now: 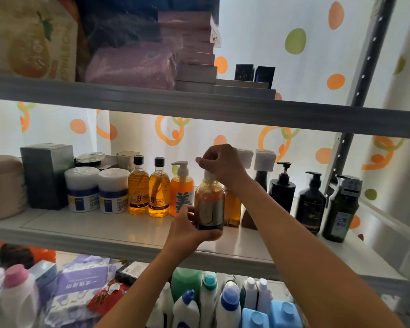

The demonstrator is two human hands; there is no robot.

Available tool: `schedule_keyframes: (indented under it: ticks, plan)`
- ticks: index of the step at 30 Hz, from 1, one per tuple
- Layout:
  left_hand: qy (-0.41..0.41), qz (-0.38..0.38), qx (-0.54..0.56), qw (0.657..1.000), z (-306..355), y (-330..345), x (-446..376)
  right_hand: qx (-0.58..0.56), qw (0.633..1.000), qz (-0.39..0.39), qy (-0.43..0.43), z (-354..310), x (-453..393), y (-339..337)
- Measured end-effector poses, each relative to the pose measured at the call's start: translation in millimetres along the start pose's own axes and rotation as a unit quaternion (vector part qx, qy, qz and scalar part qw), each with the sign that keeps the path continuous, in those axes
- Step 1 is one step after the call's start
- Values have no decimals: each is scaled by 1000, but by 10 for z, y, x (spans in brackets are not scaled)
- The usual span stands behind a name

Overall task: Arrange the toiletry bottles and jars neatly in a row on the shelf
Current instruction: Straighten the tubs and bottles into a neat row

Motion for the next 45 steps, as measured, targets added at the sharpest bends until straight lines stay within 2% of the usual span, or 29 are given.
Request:
schedule_keyframes:
  ticks: [4,11,13,16,20,25,29,36,45]
  plan:
    - [0,69,-62,996,-104,48,-108,-16,998,-15,51,152,-16,131]
    - [-26,118,-100,988,-256,218,-264,-7,998,-8,62,241,-17,362]
    - [-17,114,-106,988,-253,232,-317,7,998,-21,53,213,-23,399]
    - [-15,96,-112,989,-260,252,-405,104,993,-21,45,150,16,447]
    - [-8,117,-148,982,-303,273,-478,214,976,-26,21,167,7,549]
    - [-20,80,-111,990,-398,246,-571,187,980,-66,16,201,-125,571]
    - [2,102,-125,987,-326,169,-636,198,979,-41,3,284,-149,619]
    - [32,97,-148,984,-338,243,-727,201,979,6,-16,282,-116,736]
    - [70,99,-216,969,-532,351,-970,199,980,-6,7,332,-192,818]
Point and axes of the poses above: each hand's wrist, its own x-axis away from the middle knuckle, its own y-axis out of the palm, z = x × y, the point moved 2 cm from there along -x, towards the middle knuckle, and after that the axes turned 13 degrees about x, right-handed, at the moved point
